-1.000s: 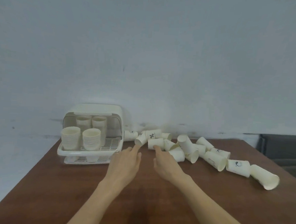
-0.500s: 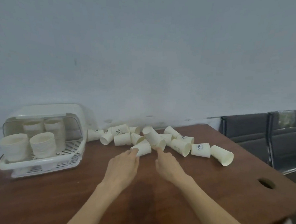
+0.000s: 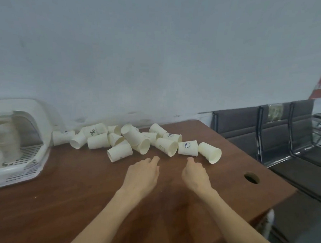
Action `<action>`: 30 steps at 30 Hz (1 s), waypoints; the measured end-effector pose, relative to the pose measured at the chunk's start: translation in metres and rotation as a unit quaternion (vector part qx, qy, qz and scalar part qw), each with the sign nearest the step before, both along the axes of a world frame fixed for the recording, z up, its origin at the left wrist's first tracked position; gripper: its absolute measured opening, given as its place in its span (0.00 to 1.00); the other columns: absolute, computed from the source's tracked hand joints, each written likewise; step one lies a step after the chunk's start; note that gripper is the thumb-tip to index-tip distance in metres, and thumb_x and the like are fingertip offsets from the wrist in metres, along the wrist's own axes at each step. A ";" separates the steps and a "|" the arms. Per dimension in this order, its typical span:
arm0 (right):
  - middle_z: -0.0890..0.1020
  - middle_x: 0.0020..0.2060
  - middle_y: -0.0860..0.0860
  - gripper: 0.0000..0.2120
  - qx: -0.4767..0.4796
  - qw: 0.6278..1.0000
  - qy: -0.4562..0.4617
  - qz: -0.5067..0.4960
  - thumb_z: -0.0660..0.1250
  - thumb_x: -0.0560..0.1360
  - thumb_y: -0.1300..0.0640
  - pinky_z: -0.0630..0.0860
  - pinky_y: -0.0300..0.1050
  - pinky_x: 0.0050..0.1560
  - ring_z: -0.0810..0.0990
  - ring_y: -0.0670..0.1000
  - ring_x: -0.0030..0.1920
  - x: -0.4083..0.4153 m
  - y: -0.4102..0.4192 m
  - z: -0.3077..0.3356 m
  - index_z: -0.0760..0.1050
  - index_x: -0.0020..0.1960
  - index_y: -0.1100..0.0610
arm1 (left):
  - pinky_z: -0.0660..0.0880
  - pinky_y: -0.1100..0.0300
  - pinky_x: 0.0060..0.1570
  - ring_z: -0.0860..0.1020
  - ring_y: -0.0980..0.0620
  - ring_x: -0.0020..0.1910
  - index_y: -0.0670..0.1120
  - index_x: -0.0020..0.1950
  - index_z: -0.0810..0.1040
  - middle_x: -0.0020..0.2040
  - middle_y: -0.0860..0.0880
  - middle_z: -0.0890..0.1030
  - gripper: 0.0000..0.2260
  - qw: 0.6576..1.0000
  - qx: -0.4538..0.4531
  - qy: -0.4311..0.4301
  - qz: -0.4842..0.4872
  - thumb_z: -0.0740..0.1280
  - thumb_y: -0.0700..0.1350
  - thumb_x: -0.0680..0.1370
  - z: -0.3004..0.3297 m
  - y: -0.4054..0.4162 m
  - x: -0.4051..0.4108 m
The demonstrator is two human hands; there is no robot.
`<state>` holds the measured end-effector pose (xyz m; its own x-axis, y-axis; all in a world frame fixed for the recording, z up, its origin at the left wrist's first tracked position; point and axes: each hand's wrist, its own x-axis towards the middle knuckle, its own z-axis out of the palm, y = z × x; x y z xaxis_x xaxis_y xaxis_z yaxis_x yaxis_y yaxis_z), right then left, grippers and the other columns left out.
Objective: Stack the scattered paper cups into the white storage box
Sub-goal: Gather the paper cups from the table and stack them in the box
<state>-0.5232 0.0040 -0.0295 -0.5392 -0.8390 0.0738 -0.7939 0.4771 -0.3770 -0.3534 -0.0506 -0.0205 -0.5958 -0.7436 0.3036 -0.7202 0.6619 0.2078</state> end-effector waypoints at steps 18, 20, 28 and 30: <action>0.78 0.56 0.63 0.14 -0.065 0.973 -0.036 -0.221 0.58 0.79 0.60 0.74 0.54 0.54 0.76 0.65 0.57 -0.084 -0.040 -0.024 0.74 0.59 0.67 | 0.71 0.50 0.43 0.77 0.41 0.52 0.47 0.63 0.69 0.53 0.46 0.77 0.11 0.999 0.004 -0.042 -0.003 0.55 0.47 0.82 -0.047 -0.011 -0.067; 0.77 0.56 0.63 0.14 -0.078 0.969 -0.044 -0.232 0.59 0.79 0.61 0.74 0.55 0.54 0.76 0.65 0.57 -0.087 -0.046 -0.025 0.74 0.59 0.67 | 0.71 0.50 0.43 0.77 0.41 0.52 0.46 0.62 0.69 0.53 0.45 0.77 0.10 0.998 0.004 -0.055 0.004 0.56 0.47 0.82 -0.049 -0.020 -0.073; 0.77 0.57 0.65 0.14 -0.121 0.951 -0.090 -0.270 0.62 0.78 0.61 0.74 0.57 0.56 0.75 0.66 0.58 -0.099 -0.056 -0.031 0.73 0.60 0.68 | 0.66 0.52 0.41 0.76 0.41 0.54 0.46 0.70 0.64 0.58 0.42 0.74 0.19 0.993 -0.006 -0.112 0.022 0.59 0.42 0.80 -0.052 -0.053 -0.106; 0.77 0.56 0.65 0.13 -0.133 0.949 -0.088 -0.271 0.60 0.78 0.60 0.74 0.58 0.55 0.76 0.67 0.56 -0.103 -0.056 -0.031 0.75 0.58 0.66 | 0.66 0.52 0.41 0.75 0.41 0.55 0.46 0.71 0.62 0.59 0.42 0.73 0.21 0.992 -0.008 -0.120 0.027 0.61 0.42 0.79 -0.053 -0.059 -0.111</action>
